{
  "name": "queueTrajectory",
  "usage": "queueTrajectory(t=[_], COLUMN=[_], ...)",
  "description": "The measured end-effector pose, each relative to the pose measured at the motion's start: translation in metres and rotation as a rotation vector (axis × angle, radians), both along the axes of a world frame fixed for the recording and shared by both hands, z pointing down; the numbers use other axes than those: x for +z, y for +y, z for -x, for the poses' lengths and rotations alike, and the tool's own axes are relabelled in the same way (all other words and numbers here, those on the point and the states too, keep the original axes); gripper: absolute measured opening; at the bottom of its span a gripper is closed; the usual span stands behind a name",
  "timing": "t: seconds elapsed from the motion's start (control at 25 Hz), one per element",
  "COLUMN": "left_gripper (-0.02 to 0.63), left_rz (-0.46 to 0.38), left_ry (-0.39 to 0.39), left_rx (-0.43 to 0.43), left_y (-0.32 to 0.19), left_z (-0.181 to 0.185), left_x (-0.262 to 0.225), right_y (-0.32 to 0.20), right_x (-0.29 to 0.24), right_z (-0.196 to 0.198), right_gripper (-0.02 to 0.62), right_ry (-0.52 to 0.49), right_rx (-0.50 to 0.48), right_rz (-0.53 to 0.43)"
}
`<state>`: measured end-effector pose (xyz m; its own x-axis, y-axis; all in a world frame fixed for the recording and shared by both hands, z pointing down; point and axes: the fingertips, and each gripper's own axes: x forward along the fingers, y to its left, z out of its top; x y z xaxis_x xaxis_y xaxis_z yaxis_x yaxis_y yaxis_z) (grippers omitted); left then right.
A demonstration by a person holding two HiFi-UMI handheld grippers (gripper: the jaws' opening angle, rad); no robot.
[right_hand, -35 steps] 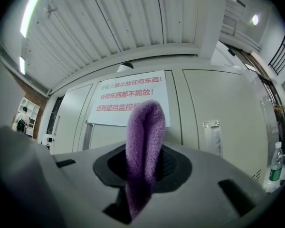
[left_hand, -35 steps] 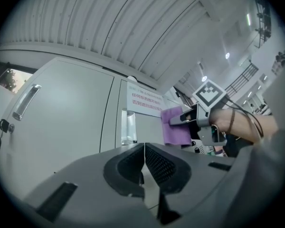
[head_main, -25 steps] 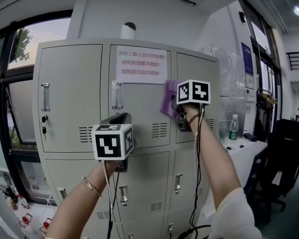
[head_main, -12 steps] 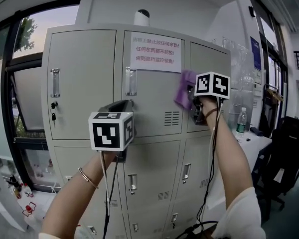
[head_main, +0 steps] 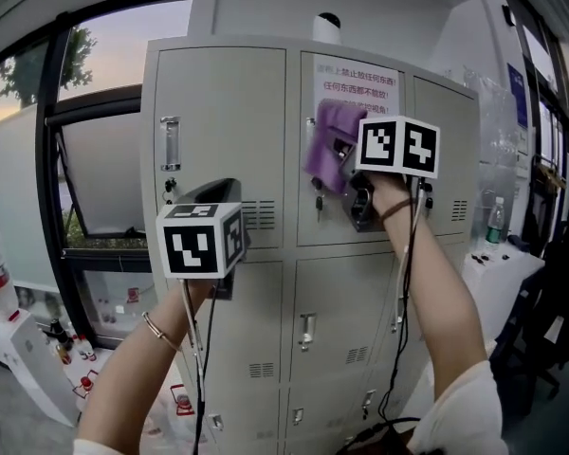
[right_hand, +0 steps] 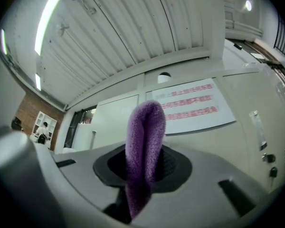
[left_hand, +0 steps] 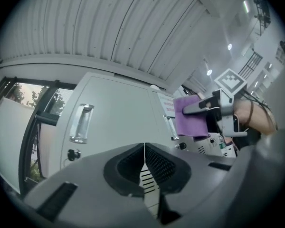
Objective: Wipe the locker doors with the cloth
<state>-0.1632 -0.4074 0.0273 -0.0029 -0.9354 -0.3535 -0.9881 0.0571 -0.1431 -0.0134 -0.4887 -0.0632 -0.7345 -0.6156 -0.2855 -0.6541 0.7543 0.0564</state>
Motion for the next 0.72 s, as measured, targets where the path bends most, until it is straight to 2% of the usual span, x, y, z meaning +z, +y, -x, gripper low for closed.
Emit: queueTrajectory(t=[0.16, 0.4, 0.56, 0.72], left_gripper=[0.009, 0.009, 0.009, 0.009], left_rz=[0.007, 0.029, 0.041, 0.059], left_ry=[0.011, 0.029, 0.044, 0.061], left_rx=[-0.04, -0.121, -0.142, -0.145], left_y=[0.03, 0.067, 0.083, 0.092], left_z=[0.046, 0.116, 0.147, 0.168], left_x=[0.006, 0.022, 0.032, 0.046], right_y=[0.039, 0.073, 0.085, 0.089], right_x=[0.013, 0.065, 0.106, 0.131], right_z=[0.073, 0.171, 0.218, 0.246], right_gripper=[0.077, 0.077, 0.077, 0.077], right_ry=[0.016, 0.099, 0.159, 0.146], right_rx=[-0.113, -0.208, -0.237, -0.262], right_rz=[0.016, 0.076, 0.125, 0.189])
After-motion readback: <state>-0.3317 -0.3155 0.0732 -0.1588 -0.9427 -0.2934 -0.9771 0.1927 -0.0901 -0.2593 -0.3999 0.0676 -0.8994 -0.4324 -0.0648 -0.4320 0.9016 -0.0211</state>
